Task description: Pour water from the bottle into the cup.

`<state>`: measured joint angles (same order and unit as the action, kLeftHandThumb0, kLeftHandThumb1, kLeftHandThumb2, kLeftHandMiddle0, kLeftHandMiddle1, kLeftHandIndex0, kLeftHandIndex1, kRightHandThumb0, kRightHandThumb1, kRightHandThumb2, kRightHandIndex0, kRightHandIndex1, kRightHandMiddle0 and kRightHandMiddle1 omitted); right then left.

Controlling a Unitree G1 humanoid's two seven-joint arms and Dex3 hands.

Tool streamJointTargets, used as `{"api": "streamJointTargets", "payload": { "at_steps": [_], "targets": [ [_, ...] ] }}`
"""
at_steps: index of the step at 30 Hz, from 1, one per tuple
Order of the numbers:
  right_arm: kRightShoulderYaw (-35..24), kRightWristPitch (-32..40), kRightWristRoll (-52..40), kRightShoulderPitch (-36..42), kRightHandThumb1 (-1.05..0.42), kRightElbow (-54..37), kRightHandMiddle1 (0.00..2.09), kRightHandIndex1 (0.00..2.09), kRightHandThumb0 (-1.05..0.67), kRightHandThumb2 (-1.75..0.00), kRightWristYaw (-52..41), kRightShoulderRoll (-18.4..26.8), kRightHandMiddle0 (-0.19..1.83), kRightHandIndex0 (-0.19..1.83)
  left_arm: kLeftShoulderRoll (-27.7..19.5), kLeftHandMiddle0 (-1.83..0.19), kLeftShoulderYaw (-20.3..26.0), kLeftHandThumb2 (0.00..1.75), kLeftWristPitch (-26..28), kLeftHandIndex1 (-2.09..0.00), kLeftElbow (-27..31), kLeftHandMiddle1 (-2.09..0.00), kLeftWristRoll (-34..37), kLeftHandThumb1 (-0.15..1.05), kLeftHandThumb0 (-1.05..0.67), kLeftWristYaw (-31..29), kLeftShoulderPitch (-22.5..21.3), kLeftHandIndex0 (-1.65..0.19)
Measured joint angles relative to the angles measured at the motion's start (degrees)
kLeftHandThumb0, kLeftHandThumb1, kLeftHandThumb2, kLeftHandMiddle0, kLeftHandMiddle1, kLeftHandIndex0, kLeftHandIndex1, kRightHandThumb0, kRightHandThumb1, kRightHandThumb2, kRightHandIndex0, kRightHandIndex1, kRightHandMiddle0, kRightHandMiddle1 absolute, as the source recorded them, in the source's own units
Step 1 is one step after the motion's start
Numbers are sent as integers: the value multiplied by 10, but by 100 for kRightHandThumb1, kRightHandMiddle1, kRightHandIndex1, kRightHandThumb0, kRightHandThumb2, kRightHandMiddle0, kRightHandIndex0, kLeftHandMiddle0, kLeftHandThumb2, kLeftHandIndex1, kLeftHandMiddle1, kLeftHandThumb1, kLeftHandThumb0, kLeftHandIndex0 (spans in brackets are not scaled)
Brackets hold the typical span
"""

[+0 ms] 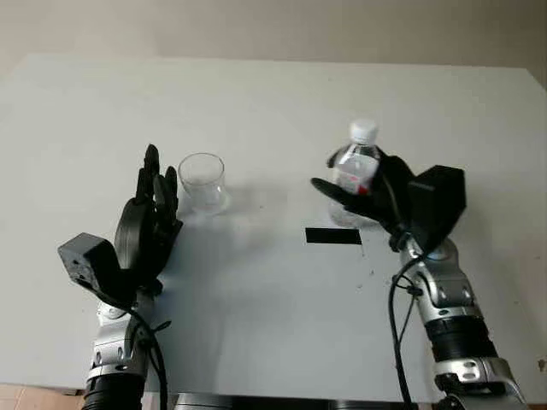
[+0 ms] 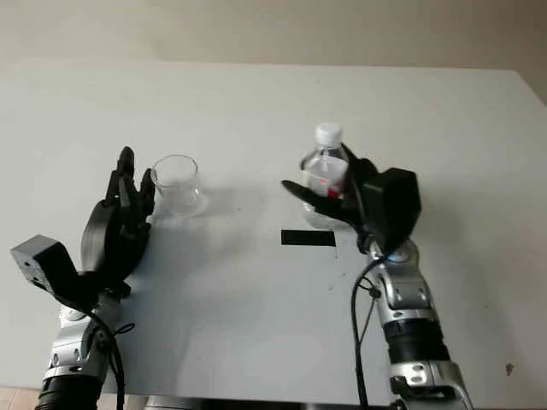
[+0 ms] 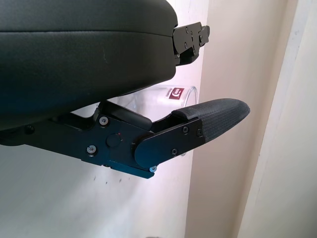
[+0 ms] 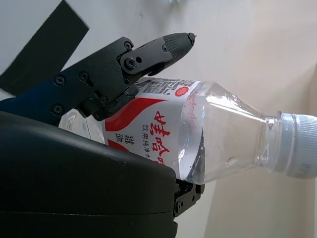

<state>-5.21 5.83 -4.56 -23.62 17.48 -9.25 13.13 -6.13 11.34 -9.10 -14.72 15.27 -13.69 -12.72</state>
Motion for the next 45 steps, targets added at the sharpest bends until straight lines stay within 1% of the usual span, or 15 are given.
{"api": "streamJointTargets", "payload": {
  "at_steps": [6, 16, 19, 20, 21, 25, 27, 30, 35, 38, 45],
  "targets": [
    [6, 2, 24, 13, -105, -20, 209, 209, -25, -19, 13, 0, 18, 75, 5, 12, -1, 81, -7, -5, -11, -5, 0, 105, -80, 0, -6, 19],
    [6, 21, 23, 14, -105, -26, 209, 209, -26, -19, 15, -11, 16, 74, 5, 12, -1, 80, -5, -4, -11, -5, 0, 105, -80, -1, -6, 19],
    [7, 16, 18, 14, -105, -26, 209, 209, -27, -20, 8, -16, 23, 89, 5, 13, -1, 80, -5, -3, -11, -5, 0, 105, -81, -1, -6, 19],
    [7, 15, 15, 14, -105, -26, 209, 209, -27, -20, 4, -19, 31, 99, 5, 13, -1, 80, -5, -4, -11, -5, 0, 105, -81, -1, -6, 19],
    [7, 15, 12, 14, -105, -26, 209, 209, -27, -21, 0, -22, 36, 104, 5, 13, -1, 80, -6, -4, -11, -5, 0, 105, -81, -1, -6, 19],
    [10, 26, -1, 17, -105, -36, 209, 209, -26, -23, -6, -37, 49, 113, 5, 12, 0, 79, -5, -4, -8, -6, 0, 105, -81, -1, -4, 18],
    [11, 35, -9, 23, -105, -48, 209, 209, -26, -24, -6, -49, 64, 117, 5, 12, -1, 79, -5, -4, -5, -5, 0, 105, -80, -1, -1, 19],
    [16, 50, -21, 33, -105, -68, 209, 209, -25, -26, -7, -64, 79, 122, 3, 12, -1, 79, -5, -4, -1, -5, 0, 105, -80, -2, 2, 19],
    [26, 69, -29, 51, -105, -100, 209, 209, -25, -29, -11, -76, 86, 124, 2, 11, 0, 79, 2, -4, 8, -6, 0, 105, -80, -2, 8, 18],
    [30, 77, -28, 57, -105, -113, 209, 209, -25, -30, -11, -76, 90, 131, 2, 12, 0, 79, 6, -4, 13, -5, 1, 105, -80, -2, 10, 19],
    [37, 82, -11, 65, -105, -128, 209, 209, -24, -30, -7, -74, 90, 134, 2, 12, 0, 79, 11, -4, 23, -5, 1, 105, -79, 0, 17, 19]
  ]
}}
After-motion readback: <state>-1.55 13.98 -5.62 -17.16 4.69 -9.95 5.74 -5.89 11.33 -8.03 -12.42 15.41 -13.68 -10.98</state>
